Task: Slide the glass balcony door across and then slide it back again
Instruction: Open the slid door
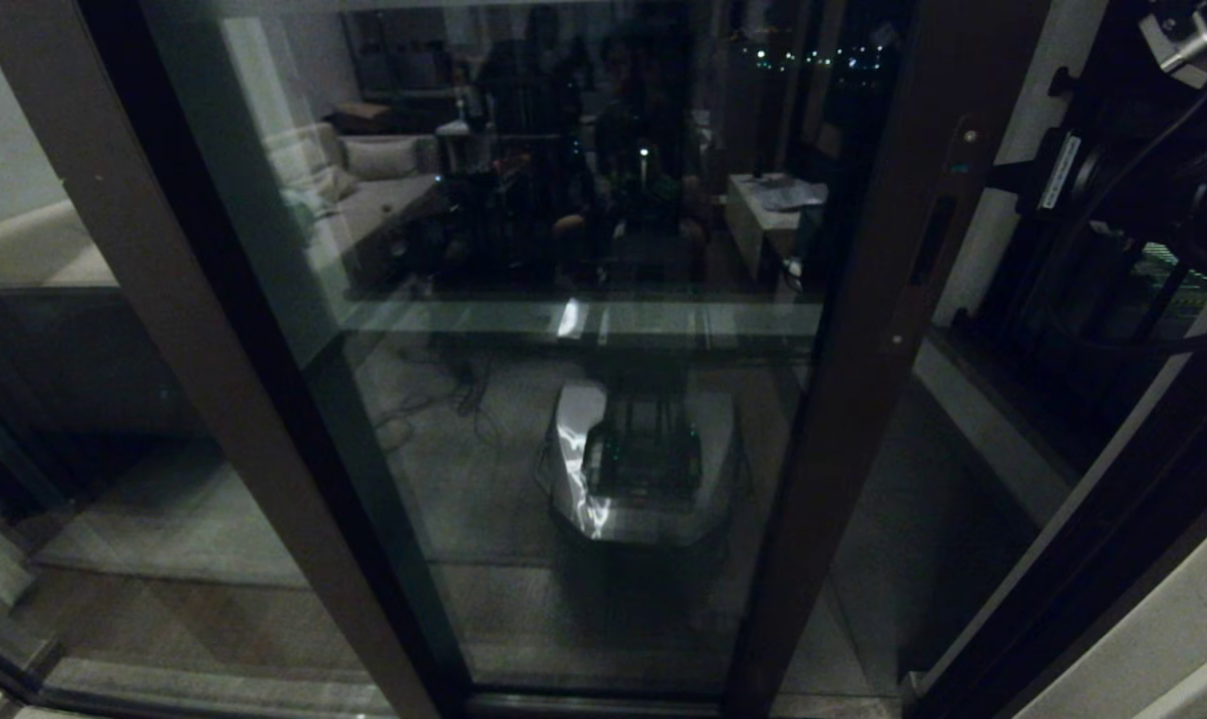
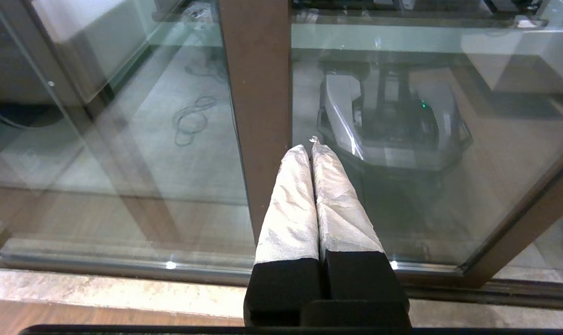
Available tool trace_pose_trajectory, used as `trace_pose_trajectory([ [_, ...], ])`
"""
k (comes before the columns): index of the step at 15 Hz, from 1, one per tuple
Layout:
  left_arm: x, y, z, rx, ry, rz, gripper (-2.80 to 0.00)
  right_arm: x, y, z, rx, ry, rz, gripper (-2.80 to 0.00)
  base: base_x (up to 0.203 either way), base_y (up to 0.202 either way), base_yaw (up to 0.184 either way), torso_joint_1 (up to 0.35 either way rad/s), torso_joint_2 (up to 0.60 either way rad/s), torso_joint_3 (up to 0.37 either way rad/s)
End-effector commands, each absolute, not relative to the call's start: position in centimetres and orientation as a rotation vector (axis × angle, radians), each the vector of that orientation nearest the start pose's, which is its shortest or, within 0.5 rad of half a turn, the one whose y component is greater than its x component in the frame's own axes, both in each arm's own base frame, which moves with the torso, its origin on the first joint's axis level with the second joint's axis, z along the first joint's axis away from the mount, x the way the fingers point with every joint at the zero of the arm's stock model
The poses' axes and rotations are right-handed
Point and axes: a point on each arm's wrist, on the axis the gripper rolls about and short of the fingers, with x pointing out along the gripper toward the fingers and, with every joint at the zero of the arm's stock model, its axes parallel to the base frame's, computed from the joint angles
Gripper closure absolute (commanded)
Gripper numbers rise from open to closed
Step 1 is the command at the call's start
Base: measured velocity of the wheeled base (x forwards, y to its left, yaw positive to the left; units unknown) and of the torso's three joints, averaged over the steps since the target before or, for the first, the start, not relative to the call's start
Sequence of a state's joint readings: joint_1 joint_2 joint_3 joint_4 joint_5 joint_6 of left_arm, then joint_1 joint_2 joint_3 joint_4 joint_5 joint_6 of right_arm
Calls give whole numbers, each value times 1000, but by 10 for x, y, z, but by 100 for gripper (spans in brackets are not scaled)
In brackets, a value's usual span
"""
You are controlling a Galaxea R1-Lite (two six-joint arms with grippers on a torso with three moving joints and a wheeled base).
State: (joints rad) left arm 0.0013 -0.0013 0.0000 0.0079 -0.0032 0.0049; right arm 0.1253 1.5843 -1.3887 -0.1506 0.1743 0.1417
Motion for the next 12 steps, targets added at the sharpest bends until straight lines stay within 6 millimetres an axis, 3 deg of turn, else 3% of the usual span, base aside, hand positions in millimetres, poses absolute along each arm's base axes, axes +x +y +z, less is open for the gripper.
trace_pose_trajectory([
  [1,-23,0,74,5,8,-2,0,290,48,333,140,78,312,0,0,0,0,0,0,0],
  [12,-23,0,74,5,8,-2,0,291,98,327,118,98,389,0,0,0,0,0,0,0],
])
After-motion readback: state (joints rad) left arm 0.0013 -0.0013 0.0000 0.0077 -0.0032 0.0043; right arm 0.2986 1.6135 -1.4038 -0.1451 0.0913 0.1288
